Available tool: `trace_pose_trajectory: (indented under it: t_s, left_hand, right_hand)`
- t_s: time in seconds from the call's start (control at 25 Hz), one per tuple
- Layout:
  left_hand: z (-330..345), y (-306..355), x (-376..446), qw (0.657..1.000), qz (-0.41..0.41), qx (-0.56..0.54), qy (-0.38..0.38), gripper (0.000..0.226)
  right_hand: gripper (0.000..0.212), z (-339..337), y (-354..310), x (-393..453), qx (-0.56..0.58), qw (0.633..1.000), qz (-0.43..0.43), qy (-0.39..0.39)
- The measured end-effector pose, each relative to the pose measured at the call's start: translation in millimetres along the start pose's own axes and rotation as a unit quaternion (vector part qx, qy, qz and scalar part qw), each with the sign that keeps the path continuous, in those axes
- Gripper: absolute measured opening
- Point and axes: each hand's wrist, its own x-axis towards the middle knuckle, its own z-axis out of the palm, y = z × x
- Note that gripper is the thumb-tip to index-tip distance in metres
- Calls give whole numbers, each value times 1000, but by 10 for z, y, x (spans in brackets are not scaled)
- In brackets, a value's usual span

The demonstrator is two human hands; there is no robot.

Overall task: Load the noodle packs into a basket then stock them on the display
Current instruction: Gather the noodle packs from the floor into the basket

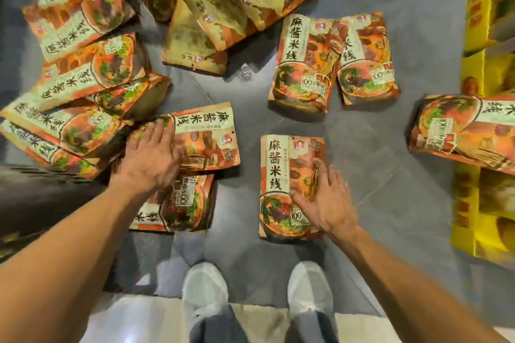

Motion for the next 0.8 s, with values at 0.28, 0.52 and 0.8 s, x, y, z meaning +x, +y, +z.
trace_pose_trajectory:
  t_s: [0.28, 0.52, 0.8]
  left_hand:
    - [223, -315, 1048, 996, 36, 22, -82, 133]
    - [105, -181, 1110, 994, 15, 100, -49, 127]
    - [-330, -58, 899, 980, 3, -34, -196, 52]
  right_hand:
    - [125, 528, 70, 457, 168, 974, 141, 47]
    - [109, 652, 209, 588, 359, 913, 191, -32]
    - [46, 466, -8, 436, 472, 860, 166, -96]
